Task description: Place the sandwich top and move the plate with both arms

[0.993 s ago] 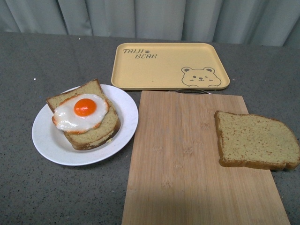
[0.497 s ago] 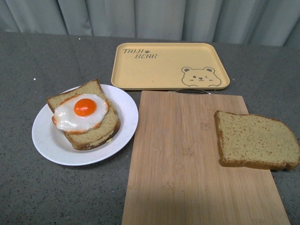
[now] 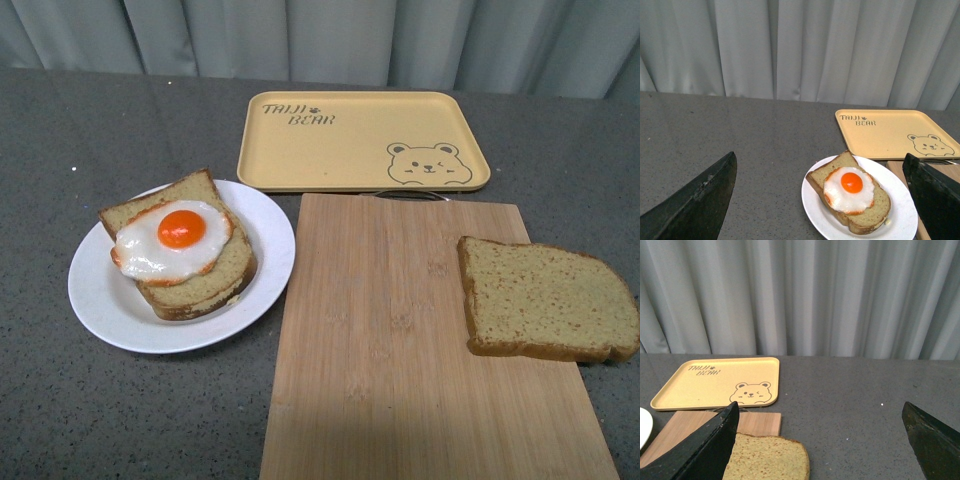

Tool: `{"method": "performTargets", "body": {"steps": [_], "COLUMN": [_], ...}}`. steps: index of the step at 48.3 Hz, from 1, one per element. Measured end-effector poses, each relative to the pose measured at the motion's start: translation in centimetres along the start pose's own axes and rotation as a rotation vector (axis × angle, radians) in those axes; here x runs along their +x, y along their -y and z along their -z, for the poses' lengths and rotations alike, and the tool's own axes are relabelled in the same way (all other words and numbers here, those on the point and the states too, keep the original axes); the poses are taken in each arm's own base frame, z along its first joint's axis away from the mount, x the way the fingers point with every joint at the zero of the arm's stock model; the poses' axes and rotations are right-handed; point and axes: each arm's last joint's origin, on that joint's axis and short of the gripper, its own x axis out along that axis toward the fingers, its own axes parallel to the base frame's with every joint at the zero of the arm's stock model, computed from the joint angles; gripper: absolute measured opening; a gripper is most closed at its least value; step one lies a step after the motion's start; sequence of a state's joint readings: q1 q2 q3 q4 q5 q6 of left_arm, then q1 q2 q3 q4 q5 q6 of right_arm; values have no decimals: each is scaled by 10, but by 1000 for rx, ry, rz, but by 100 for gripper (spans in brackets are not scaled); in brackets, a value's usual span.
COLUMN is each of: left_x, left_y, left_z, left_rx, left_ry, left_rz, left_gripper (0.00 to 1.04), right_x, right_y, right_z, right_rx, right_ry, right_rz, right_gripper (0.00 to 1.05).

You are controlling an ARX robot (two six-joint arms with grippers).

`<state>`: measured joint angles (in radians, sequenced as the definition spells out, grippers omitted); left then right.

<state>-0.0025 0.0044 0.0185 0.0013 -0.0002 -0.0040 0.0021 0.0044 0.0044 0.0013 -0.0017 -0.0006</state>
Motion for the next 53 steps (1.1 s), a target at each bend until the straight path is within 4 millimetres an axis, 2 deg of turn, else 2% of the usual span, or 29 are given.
{"method": "performTargets", "body": {"steps": [53], "left_x": [0], "left_y": [0], "left_z": [0], "left_rx": [0], "left_ry": [0], "left_rz": [0], "left_gripper": [98], "right_x": [0], "right_y": [0], "right_z": [0], "right_rx": [0], "right_ry": [0], "right_rz": [0], "right_gripper": [95]}}
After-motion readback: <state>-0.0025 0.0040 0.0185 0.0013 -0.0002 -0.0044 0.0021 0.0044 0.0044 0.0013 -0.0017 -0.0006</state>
